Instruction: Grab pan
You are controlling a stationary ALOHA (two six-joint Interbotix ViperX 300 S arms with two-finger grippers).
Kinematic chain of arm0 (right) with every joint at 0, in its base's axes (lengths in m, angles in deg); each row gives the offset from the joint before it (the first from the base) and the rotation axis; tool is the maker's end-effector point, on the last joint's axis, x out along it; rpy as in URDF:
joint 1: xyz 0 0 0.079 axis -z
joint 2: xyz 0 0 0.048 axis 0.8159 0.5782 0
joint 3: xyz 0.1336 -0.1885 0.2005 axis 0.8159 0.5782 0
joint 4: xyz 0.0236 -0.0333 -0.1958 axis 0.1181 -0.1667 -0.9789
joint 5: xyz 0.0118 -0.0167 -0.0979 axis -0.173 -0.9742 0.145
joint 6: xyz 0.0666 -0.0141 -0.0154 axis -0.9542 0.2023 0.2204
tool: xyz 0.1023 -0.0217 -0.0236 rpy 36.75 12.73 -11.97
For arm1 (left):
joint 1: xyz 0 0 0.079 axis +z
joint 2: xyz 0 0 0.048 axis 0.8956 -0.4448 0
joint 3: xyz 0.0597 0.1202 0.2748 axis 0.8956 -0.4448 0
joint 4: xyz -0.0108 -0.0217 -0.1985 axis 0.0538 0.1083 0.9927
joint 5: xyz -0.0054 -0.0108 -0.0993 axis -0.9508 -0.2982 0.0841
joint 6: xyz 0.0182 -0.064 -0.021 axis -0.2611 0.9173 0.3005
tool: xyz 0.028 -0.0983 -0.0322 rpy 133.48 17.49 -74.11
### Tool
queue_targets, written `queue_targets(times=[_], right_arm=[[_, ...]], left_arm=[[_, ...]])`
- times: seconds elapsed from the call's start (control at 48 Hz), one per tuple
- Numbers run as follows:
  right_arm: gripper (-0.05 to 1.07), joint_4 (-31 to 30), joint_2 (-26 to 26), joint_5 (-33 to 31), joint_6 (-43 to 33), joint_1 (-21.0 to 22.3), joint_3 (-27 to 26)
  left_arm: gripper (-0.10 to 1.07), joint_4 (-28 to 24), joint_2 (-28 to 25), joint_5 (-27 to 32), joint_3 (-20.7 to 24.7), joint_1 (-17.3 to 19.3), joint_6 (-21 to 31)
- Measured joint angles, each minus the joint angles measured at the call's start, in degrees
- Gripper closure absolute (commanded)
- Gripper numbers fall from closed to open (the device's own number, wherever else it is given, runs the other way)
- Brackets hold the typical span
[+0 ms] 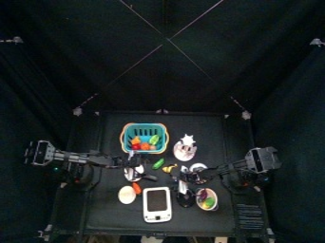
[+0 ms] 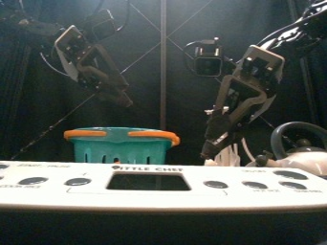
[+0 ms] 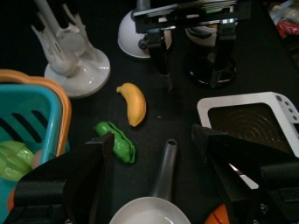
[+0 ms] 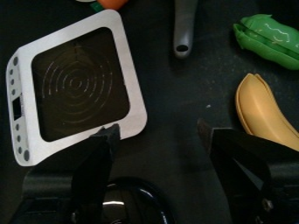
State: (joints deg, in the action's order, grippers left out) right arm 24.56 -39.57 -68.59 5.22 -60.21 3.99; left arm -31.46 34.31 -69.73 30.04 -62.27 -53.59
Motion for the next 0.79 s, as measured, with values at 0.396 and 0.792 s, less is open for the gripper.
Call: queue_targets(times=[0.396, 0.792], right_arm=[[0.03, -5.54, 5.80, 0.00, 0.00, 2.81, -7.21], [0.03, -6.06, 11.16, 0.00, 0.00, 4.48, -12.83]], left_arm=[[-0.05, 8.26, -0.18, 0.70, -4.83, -4.04, 0.00], [-0.05, 12.13, -3.52, 3.96, -7.38, -4.66, 0.00]])
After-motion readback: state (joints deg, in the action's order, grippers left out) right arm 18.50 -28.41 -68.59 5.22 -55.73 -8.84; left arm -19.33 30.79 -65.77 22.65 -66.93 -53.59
